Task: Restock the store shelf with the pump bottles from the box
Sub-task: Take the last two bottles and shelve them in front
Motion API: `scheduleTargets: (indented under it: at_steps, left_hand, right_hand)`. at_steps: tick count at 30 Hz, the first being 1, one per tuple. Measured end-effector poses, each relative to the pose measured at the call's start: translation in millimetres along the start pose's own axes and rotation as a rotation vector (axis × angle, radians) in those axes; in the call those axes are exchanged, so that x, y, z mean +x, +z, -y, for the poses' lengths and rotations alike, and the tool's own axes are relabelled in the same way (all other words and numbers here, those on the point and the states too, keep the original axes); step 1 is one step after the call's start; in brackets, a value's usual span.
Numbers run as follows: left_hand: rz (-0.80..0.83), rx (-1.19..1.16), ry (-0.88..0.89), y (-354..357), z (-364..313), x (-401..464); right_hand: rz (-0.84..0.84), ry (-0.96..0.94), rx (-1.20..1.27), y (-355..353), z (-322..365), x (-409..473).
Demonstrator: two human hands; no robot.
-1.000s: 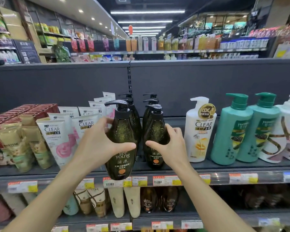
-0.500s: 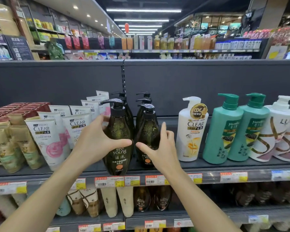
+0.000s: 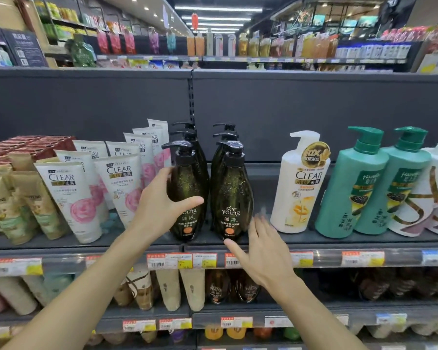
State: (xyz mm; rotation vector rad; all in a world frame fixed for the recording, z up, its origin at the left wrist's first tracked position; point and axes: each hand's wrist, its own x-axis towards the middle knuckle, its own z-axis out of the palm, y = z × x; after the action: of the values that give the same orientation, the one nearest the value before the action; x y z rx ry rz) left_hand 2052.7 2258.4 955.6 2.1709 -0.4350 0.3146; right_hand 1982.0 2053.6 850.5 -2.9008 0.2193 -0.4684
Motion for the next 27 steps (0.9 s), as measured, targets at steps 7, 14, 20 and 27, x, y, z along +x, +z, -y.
scheduleTargets:
  at_steps: [7,14,20,27]
  left_hand:
    - [-0.042,0.313,-0.018,14,20,-15]
    - [-0.003,0.165,0.015,15,29,-7]
    - [0.073,0.145,0.018,12,34,-5]
    - [0.114,0.145,0.039,12,37,-5]
  right_hand:
    - [-0.013,-0.015,-0.058,6,-1,0]
    - [-0.032,-0.013,-0.084,9,-2,-2]
    - [-0.015,-0.007,-0.107,10,-2,-1]
    - [-0.012,-0.002,-0.091,10,-1,-2]
